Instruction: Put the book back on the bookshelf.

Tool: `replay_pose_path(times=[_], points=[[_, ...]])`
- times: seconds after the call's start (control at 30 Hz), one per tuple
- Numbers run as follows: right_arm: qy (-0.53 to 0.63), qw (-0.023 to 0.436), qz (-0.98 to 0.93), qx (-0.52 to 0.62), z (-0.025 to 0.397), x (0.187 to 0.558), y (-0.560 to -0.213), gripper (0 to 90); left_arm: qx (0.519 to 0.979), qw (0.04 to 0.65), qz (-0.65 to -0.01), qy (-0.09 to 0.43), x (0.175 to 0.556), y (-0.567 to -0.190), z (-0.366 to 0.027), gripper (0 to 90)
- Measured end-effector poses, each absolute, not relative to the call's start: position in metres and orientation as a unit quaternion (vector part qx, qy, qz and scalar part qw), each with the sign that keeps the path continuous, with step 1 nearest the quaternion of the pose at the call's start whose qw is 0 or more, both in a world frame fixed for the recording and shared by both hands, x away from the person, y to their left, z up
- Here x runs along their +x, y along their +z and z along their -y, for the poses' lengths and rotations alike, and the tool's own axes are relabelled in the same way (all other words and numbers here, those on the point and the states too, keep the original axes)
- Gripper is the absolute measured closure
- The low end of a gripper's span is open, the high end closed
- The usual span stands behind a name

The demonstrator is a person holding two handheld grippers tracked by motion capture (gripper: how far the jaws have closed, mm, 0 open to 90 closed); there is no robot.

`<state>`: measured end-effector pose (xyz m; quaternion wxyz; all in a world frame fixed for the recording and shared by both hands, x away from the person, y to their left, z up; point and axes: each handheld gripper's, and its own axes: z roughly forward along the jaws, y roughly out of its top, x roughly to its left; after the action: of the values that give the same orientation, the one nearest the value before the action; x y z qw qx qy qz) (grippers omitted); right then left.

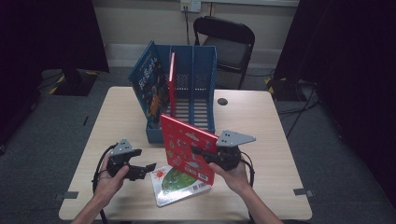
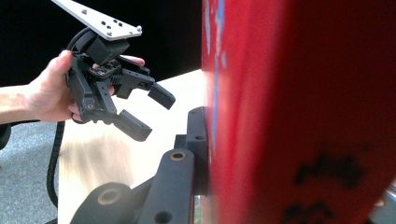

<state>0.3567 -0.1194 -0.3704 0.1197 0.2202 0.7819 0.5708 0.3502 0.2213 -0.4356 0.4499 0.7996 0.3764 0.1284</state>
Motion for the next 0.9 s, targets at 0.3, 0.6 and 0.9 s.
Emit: replay_pose_path(times=[0.3,0.6,0.9], points=[[0.570,0.126,-0.778,0.232,0.126,0.359,-0.366,80.6,0.814,0.412,-0.384,0.142,0.353,-0.450,-0.216,15.9],[0.568,0.132,-0.776,0.243,0.135,0.361,-0.358,80.6,0.812,0.414,-0.387,0.141,0.350,-0.448,-0.214,15.9],[0.572,0.143,-0.769,0.246,0.141,0.362,-0.345,80.6,0.811,0.413,-0.392,0.138,0.350,-0.448,-0.215,15.9]])
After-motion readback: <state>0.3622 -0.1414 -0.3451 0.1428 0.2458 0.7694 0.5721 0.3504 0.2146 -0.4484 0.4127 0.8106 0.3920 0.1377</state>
